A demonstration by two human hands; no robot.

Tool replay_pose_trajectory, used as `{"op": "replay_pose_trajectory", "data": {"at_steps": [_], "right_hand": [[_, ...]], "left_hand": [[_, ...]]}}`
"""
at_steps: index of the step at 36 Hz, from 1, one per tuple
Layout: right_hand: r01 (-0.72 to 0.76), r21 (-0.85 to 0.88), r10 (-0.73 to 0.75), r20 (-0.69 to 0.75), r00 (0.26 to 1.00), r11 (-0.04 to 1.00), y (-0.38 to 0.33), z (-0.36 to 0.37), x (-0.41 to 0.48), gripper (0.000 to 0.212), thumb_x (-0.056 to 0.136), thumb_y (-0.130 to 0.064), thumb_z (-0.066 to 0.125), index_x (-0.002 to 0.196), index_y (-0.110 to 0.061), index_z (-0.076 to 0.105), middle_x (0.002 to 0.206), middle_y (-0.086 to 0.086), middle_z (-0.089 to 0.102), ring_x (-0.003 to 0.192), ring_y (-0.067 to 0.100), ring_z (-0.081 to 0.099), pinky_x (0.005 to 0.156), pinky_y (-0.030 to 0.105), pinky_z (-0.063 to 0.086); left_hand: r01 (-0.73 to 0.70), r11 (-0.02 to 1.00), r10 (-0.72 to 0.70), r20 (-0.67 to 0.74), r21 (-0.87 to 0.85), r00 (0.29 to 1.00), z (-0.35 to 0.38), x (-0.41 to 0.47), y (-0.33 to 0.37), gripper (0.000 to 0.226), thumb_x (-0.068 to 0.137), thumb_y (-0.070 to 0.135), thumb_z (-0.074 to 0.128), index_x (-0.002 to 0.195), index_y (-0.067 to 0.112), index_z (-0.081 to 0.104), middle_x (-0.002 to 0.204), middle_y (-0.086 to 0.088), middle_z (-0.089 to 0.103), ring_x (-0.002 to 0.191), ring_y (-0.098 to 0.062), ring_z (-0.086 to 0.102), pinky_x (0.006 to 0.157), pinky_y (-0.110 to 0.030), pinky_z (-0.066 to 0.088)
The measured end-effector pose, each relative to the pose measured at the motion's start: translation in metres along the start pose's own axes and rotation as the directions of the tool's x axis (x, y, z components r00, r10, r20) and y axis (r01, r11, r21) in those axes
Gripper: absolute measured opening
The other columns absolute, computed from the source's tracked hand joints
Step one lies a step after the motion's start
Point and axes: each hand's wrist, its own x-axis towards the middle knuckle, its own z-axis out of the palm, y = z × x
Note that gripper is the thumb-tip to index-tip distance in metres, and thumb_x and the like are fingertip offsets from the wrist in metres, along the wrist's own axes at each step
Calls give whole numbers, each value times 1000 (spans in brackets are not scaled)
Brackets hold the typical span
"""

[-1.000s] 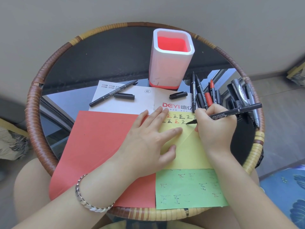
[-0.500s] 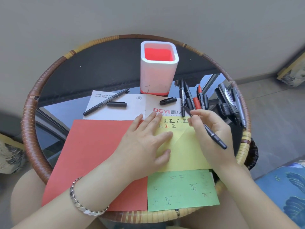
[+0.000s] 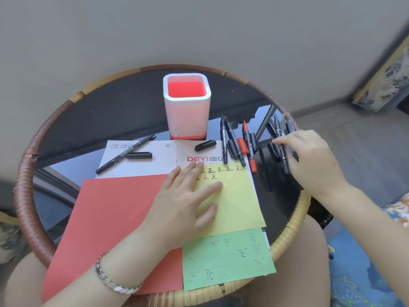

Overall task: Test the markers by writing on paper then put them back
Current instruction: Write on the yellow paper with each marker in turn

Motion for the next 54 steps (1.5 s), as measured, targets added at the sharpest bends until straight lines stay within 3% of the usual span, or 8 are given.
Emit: {"op": "replay_pose_trajectory", "data": {"at_steps": [8,15,23,28,32,42,47,54], "right_hand": [[53,-76,-39,171,984,996,-3,17,15,32,81,7,55,103,-11,69,88,11,64,89,31,54,78,45,43],[-173,37,173,-2,985,984,3,1,18,23,82,3,54,97,-5,70,93,15,64,95,33,54,81,38,43],[-315,-104,329,164,930,943,9,-2,27,25,89,-11,47,108,-12,63,103,15,62,92,34,56,73,37,45],[-393,-100,406,193,893,914,8,1,34,27,88,-12,50,114,-11,59,106,16,59,93,33,55,68,28,35],[-450,-84,457,245,855,889,11,1,37,26,86,-13,56,111,-12,59,102,14,65,92,31,58,70,29,41],[-470,-9,458,243,855,883,4,-5,39,24,85,-16,60,107,-10,63,106,14,63,92,27,56,73,24,38],[-453,41,431,244,869,891,-5,-5,37,20,87,-23,58,99,-10,67,85,4,60,78,19,52,68,24,38],[-498,44,468,277,839,866,-12,2,43,34,82,-22,64,113,-8,58,107,14,65,91,26,61,60,23,43]], "left_hand": [[-5,1000,5,1,-20,1000,-1,0,0,41,83,45,39,116,35,61,137,-14,47,131,-26,39,108,-36,14],[-6,999,5,-6,-32,1000,-1,0,-1,41,82,45,40,115,35,61,136,-14,49,130,-26,41,108,-37,14],[-10,999,10,-9,-32,1000,-1,0,-1,41,82,45,41,114,34,62,135,-15,50,129,-27,43,107,-37,15],[-10,1000,10,-6,-28,1000,0,0,-2,41,82,45,40,115,34,62,135,-15,49,130,-27,42,106,-37,16],[-8,1000,8,-8,-28,1000,0,0,-2,42,82,45,40,115,34,62,135,-15,50,129,-27,42,107,-37,15],[-6,1000,6,-5,-25,1000,0,-1,-2,42,81,46,40,116,36,62,136,-15,49,130,-27,42,107,-37,15],[-8,1000,8,-6,-20,1000,1,0,-3,42,82,47,39,116,36,61,137,-14,48,130,-27,41,107,-37,14],[-6,1000,6,-8,-25,1000,0,0,-2,41,81,46,40,114,35,62,135,-15,50,128,-28,43,107,-36,15]]}}
